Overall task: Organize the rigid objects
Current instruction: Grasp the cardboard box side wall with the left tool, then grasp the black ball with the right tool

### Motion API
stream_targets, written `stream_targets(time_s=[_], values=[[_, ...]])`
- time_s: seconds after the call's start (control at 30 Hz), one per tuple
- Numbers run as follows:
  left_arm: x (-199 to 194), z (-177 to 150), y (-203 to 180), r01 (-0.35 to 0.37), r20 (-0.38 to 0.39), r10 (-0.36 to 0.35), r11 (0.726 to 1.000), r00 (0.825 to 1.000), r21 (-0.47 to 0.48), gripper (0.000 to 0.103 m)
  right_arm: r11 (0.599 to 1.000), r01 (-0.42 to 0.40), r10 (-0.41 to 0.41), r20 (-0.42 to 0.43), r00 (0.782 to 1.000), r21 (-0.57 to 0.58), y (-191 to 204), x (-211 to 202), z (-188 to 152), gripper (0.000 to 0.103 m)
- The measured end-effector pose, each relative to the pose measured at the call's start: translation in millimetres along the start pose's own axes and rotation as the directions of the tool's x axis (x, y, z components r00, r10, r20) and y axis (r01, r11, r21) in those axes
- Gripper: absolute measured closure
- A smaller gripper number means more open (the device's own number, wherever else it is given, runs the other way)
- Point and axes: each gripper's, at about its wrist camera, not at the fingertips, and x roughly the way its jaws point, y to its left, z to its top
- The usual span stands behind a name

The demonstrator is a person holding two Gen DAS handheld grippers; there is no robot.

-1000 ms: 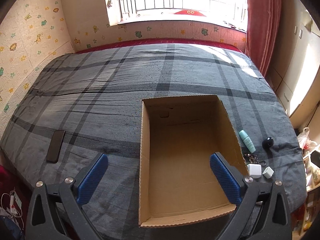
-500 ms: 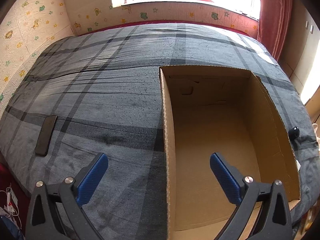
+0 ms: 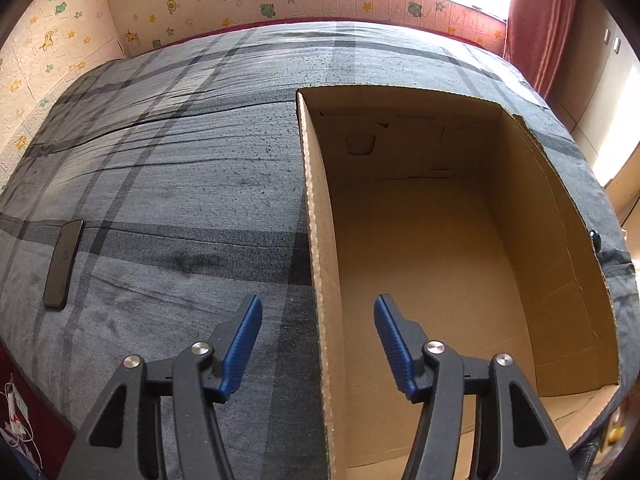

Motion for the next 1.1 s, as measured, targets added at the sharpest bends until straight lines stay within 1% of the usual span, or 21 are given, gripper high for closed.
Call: stream_targets(time_s=[0.03, 0.07, 0.1, 0.17, 0.33, 0.5, 0.6, 0.77, 1.0, 1.1], values=[[1.7, -0.1, -0.8, 0.006, -0.002, -0.006, 1.0, 1.0, 0.004, 0.048, 1.0, 0.001, -0.001, -0.002, 1.0, 0.001, -1.0, 1.1, 0.1, 0.0], [3.6, -0.1, -1.7, 0.024, -0.008, -0.023, 1.0, 1.0, 0.009, 0.056, 1.0, 0.003, -0.003, -0.005, 1.0, 0.003, -2.1, 2.1, 0.1, 0.0], [5.3, 0.1, -3.0, 0.04, -0.014, -0.04, 0.999, 0.999, 0.016, 0.075, 1.0, 0.006, -0.006, -0.007, 1.0, 0.006, -3.6, 3.4, 0.1, 0.0], [7.2, -0.9, -6.4, 0.012, -0.013, -0.011, 0.999, 1.0, 0.033, 0.086, 1.0, 0.011, -0.011, -0.009, 1.0, 0.014, -7.3, 6.1, 0.1, 0.0], [8.4, -2.2, -0.2, 0.032, -0.009, -0.032, 0.999, 0.999, -0.007, 0.087, 0.999, 0.019, -0.018, -0.021, 1.0, 0.031, -15.3, 14.2, 1.7, 0.0], [7.9, -3.6, -5.4, 0.006, -0.001, -0.005, 1.0, 1.0, 0.018, 0.088, 0.999, 0.027, -0.027, -0.014, 1.0, 0.037, -22.0, 22.0, 5.5, 0.0], [7.7, -3.9, -5.0, 0.008, 0.002, -0.008, 1.0, 1.0, 0.014, 0.088, 0.998, 0.042, -0.042, -0.003, 0.999, 0.038, -26.8, 28.4, 9.8, 0.0], [7.0, -3.8, -5.4, 0.006, 0.0, -0.006, 1.0, 1.0, 0.015, 0.088, 0.998, 0.051, -0.051, -0.001, 0.999, 0.049, -34.3, 45.9, 17.8, 0.0], [7.6, -3.7, -5.6, 0.005, -0.001, -0.005, 1.0, 1.0, 0.015, 0.088, 0.996, 0.058, -0.059, 0.003, 0.998, 0.062, -44.1, 80.6, 29.0, 0.0], [8.0, -4.1, -7.0, -0.004, -0.001, 0.004, 1.0, 1.0, 0.024, 0.088, 0.996, 0.055, -0.055, -0.01, 0.998, 0.067, -47.7, 96.2, 32.4, 0.0]])
